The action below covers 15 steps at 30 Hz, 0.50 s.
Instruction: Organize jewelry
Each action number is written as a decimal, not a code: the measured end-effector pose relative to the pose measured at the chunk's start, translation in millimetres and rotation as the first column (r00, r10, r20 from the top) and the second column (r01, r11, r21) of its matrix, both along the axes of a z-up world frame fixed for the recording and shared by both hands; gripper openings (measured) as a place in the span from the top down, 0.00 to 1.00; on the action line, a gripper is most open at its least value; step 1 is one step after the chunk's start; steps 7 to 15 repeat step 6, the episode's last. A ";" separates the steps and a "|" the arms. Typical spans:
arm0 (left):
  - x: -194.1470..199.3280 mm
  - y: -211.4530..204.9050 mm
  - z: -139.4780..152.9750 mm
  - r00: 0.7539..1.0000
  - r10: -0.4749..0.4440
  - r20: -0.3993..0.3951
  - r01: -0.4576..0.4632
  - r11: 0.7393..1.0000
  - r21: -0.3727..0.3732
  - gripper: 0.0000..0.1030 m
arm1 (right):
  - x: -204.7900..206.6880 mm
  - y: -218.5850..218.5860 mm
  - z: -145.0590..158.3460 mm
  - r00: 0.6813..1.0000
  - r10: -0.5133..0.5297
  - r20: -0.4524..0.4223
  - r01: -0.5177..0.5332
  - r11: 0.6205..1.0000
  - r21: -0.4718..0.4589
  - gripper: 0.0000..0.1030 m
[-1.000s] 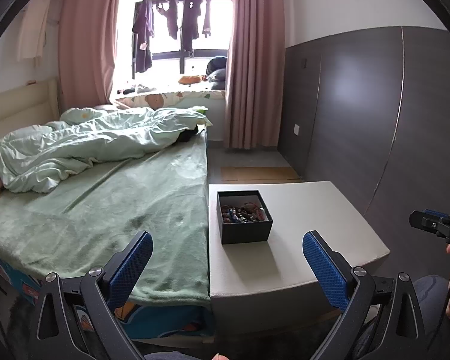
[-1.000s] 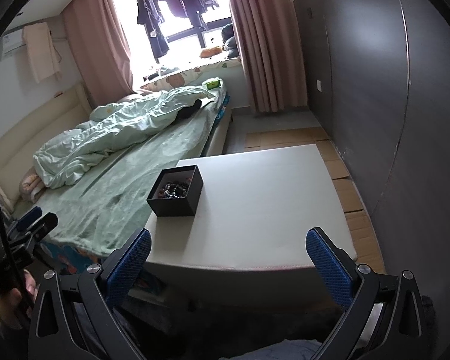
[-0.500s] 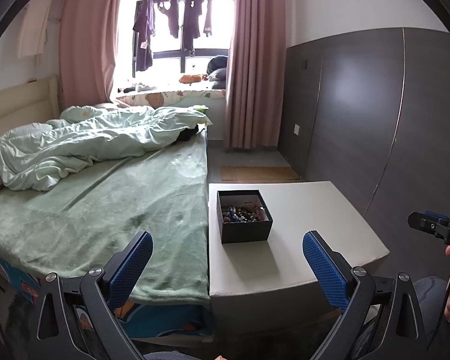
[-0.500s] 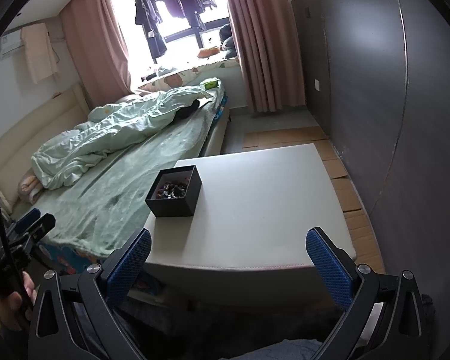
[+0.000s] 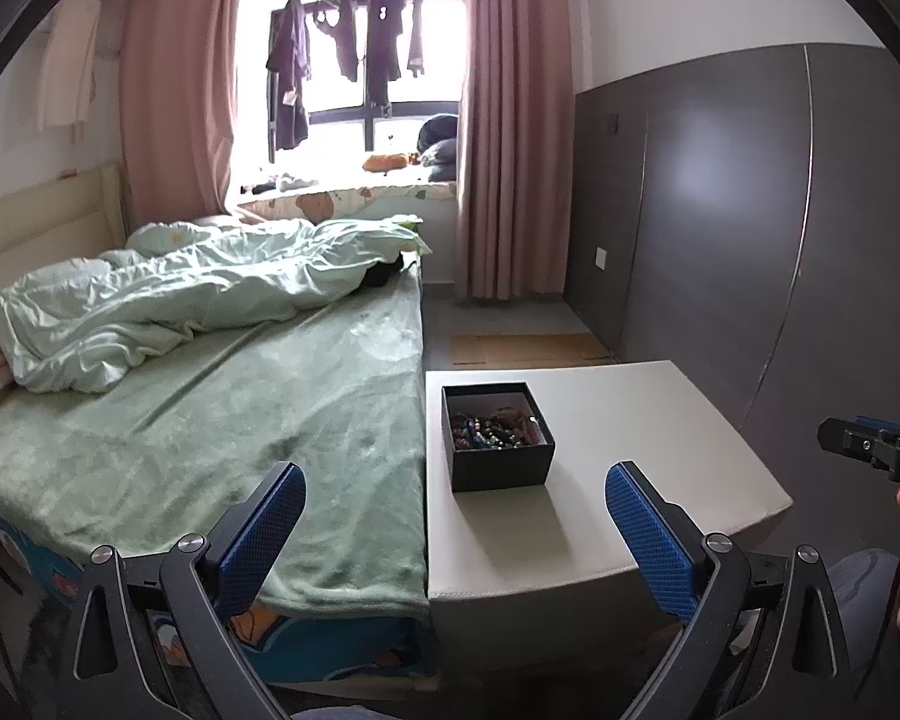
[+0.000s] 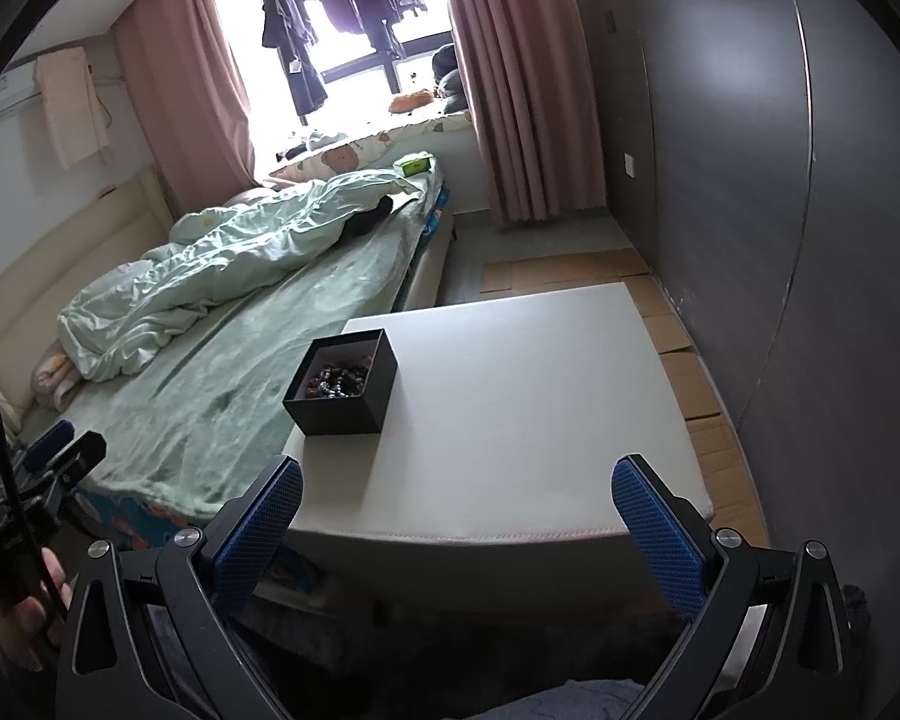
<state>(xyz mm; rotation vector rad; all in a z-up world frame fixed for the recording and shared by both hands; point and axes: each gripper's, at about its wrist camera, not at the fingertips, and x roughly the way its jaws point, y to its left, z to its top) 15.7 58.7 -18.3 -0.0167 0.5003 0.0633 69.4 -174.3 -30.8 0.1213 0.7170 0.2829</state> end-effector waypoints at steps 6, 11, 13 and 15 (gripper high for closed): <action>7.2 1.5 -3.0 1.000 -0.012 0.005 0.012 1.000 -0.003 0.03 | 7.1 2.3 -4.1 1.000 0.003 -0.005 -0.003 1.000 -0.008 0.00; 7.2 1.5 -3.0 1.000 -0.012 0.005 0.012 1.000 -0.003 0.03 | 7.1 2.3 -4.1 1.000 0.003 -0.005 -0.003 1.000 -0.008 0.00; 7.2 1.5 -3.0 1.000 -0.012 0.005 0.012 1.000 -0.003 0.03 | 7.1 2.3 -4.1 1.000 0.003 -0.005 -0.003 1.000 -0.008 0.00; 7.2 1.5 -3.0 1.000 -0.012 0.005 0.012 1.000 -0.003 0.03 | 7.1 2.3 -4.1 1.000 0.003 -0.005 -0.003 1.000 -0.008 0.00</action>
